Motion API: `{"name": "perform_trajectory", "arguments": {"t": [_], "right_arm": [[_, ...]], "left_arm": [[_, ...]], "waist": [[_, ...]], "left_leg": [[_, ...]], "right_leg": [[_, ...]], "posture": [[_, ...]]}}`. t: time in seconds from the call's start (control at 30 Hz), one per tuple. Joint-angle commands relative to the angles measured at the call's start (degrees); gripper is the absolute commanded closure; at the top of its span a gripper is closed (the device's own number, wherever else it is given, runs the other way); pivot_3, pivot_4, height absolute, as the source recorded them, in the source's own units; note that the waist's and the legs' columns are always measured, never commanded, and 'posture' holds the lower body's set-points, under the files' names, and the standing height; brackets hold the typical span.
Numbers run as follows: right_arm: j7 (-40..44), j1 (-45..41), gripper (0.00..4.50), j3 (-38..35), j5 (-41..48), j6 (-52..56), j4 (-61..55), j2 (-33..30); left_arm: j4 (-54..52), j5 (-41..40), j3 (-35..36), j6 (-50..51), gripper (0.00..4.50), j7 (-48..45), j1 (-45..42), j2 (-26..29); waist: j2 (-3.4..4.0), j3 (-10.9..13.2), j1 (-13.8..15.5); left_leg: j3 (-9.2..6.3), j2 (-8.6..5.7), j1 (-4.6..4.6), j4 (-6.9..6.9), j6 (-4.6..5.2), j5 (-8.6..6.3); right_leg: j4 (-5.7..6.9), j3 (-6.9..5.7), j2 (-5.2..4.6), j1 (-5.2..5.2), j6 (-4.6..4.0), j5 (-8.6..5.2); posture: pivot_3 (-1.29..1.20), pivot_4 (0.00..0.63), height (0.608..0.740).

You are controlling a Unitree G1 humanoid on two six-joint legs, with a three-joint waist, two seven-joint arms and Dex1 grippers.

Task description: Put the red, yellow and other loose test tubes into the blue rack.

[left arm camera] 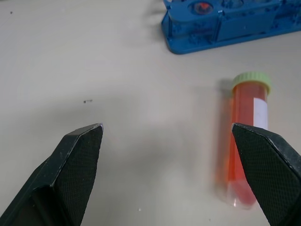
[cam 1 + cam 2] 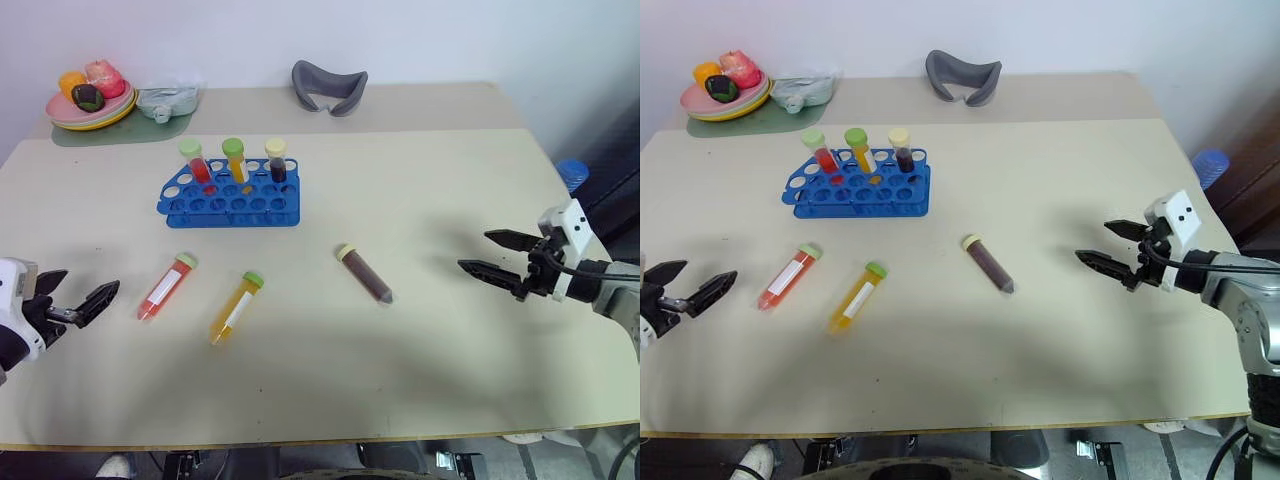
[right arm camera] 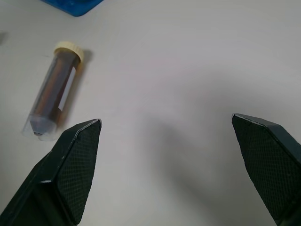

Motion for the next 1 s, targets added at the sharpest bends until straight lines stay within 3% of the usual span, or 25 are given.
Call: {"name": "perform_trajectory", "arguments": {"t": [0.03, 0.2, 0.4, 0.6, 0.87, 1.0], "right_arm": [[-0.11, -2.24, 0.0, 0.38, 0.06, -0.71, 0.51, -0.15], [-0.26, -4.4, 0.0, 2.33, -1.19, -1.97, 2.62, 0.14], [-4.13, -7.67, 0.0, 4.26, 0.26, 3.26, -2.78, 0.24], [-11.28, -11.72, 0.0, 8.61, 0.5, 12.13, -15.16, 0.16], [-25.63, -20.98, 0.0, 12.19, 6.95, 36.48, -30.16, 5.16], [-36.49, -28.06, 0.0, 16.02, 6.47, 55.22, -30.29, 15.82]], "left_arm": [[-2.08, 0.2, 2.72, -0.7, 0.03, 0.75, 0.96, -0.78], [-2.44, -0.17, 3.7, -1.25, 0.03, 1.81, 0.98, -2.15], [-3.24, -0.95, 2.73, -1.08, 0.03, 1.35, -0.61, -2.1], [-5.78, -4.68, -4.75, -0.32, 0.03, 0.87, -7.71, -4.04], [-5.55, -4.64, -20.88, -1.61, 0.03, -3.29, -18.16, -5.95], [-6.76, -3.2, -26.99, -3.82, 0.03, -7.51, -19.13, -5.51]], "waist": [[0.0, 0.0, 0.0], [-0.01, 0.0, 0.06], [0.0, 0.0, 0.0], [0.0, 0.0, 0.31], [-0.01, -0.01, 1.1], [0.0, -0.02, 0.91]], "left_leg": [[0.0, 0.0, 0.0, 0.0, 0.0, 0.0], [0.01, 0.0, 0.0, 0.01, 0.0, 0.0], [0.01, 0.0, 0.01, 0.02, 0.01, 0.0], [0.01, 0.0, 0.0, 0.05, 0.01, -0.01], [0.0, 0.0, -0.04, 0.04, 0.03, -0.02], [0.0, 0.01, -0.04, 0.03, 0.03, -0.02]], "right_leg": [[0.0, 0.0, 0.0, 0.0, 0.0, 0.0], [0.0, 0.01, 0.0, 0.0, 0.0, 0.0], [0.02, 0.01, 0.0, -0.01, 0.0, 0.0], [0.03, 0.02, 0.0, 0.0, 0.01, 0.01], [0.02, 0.02, 0.01, -0.06, 0.01, 0.01], [0.08, 0.03, 0.02, -0.1, 0.0, 0.01]], "posture": [[0.0, 0.15, 0.74], [0.0, 0.15, 0.74], [0.0, 0.15, 0.74], [0.0, 0.15, 0.74], [0.0, 0.15, 0.74], [0.0, 0.15, 0.74]]}}
